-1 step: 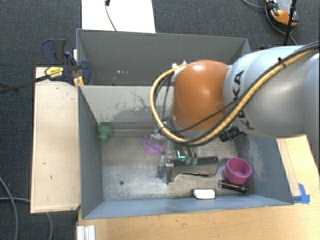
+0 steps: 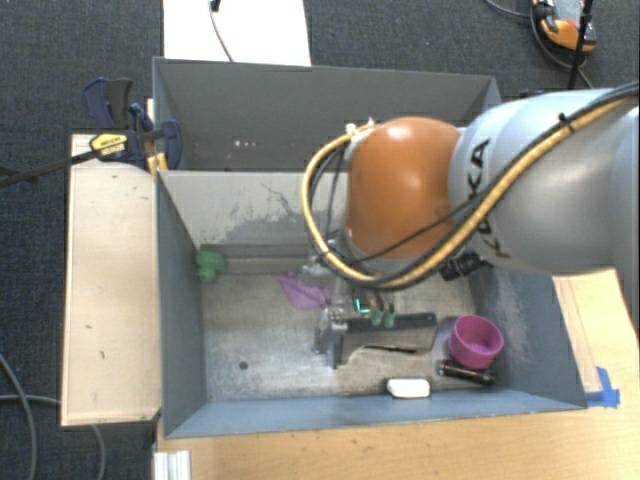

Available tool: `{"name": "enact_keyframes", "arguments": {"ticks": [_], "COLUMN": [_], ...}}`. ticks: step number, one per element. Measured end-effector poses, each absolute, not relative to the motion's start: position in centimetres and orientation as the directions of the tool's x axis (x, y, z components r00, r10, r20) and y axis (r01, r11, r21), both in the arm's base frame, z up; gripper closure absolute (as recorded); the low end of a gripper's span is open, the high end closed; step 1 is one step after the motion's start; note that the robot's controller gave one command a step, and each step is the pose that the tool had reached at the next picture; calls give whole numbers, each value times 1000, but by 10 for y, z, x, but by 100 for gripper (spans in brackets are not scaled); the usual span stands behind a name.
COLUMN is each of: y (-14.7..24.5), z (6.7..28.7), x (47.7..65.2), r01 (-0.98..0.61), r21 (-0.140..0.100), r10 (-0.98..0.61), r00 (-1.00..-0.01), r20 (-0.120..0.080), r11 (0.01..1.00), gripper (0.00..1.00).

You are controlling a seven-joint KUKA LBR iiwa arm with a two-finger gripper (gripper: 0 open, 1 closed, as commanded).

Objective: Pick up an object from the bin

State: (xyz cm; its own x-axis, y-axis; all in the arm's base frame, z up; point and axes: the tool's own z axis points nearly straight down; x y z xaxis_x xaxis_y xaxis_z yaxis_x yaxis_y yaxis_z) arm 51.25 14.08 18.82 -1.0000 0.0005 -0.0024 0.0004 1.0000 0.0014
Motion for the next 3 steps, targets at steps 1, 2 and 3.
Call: {"name": "enact_keyframes", "arguments": {"ticks": [1, 2, 3], "y": [65, 62, 62], "z": [104, 101, 101], "x": [536, 539, 538], "r01": [-53, -45, -43], "r21": [20, 17, 17], "r10": [-52, -44, -42], "r00": [-998, -998, -998], "r20": [-36, -53, -52], "r11": [998, 999, 999], "gripper": [100, 0, 0]}}
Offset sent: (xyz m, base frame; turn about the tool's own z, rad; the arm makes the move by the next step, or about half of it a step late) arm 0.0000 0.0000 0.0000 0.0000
